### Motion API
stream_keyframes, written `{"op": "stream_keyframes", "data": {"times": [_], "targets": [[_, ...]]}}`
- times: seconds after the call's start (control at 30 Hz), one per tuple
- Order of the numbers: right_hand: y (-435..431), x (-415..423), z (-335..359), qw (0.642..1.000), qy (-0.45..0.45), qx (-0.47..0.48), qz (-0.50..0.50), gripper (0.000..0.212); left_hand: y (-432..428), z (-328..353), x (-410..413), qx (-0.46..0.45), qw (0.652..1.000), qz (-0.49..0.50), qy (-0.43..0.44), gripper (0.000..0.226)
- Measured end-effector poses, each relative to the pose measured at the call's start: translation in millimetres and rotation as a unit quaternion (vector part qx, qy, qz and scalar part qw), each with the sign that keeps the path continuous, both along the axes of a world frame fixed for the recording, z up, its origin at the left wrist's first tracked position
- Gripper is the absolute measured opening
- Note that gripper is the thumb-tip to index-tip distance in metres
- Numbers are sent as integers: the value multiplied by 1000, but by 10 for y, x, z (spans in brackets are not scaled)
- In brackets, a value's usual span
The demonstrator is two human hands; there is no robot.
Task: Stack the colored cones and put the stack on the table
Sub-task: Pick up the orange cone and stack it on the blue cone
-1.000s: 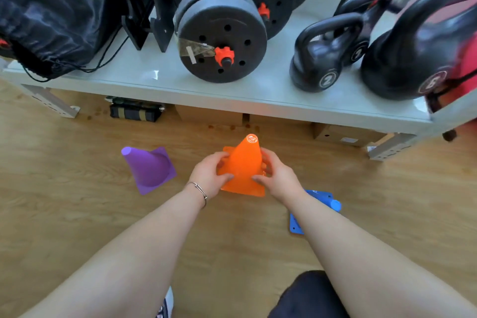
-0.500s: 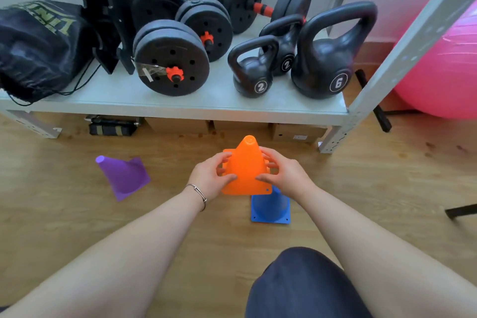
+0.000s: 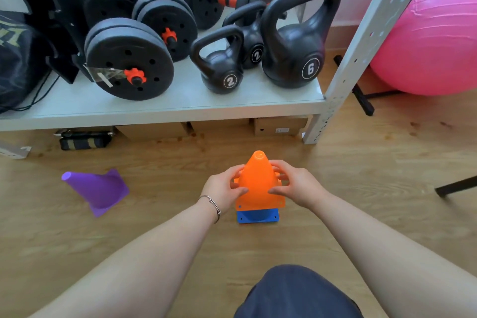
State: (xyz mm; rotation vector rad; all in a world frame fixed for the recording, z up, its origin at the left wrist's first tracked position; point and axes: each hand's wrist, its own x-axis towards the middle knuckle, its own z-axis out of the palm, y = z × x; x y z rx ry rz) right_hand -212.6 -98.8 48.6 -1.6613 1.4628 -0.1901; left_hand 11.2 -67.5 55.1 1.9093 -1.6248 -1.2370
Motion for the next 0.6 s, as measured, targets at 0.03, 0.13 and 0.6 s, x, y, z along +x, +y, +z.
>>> {"op": "stream_keyframes", "data": {"times": [0.03,0.13,0.6], "targets": [[25,-6,-99,1000,-1,4,0,77,13,-91,-13,7,1000,-1,-1,63],[94,-10,-384,1000,4,16,-2,76,56,-346,-63,22,1000,-4,-20,62],[150,102,-991,998,64,7,23,68,49,-893,-111,59,997,-12,-43,57]]}}
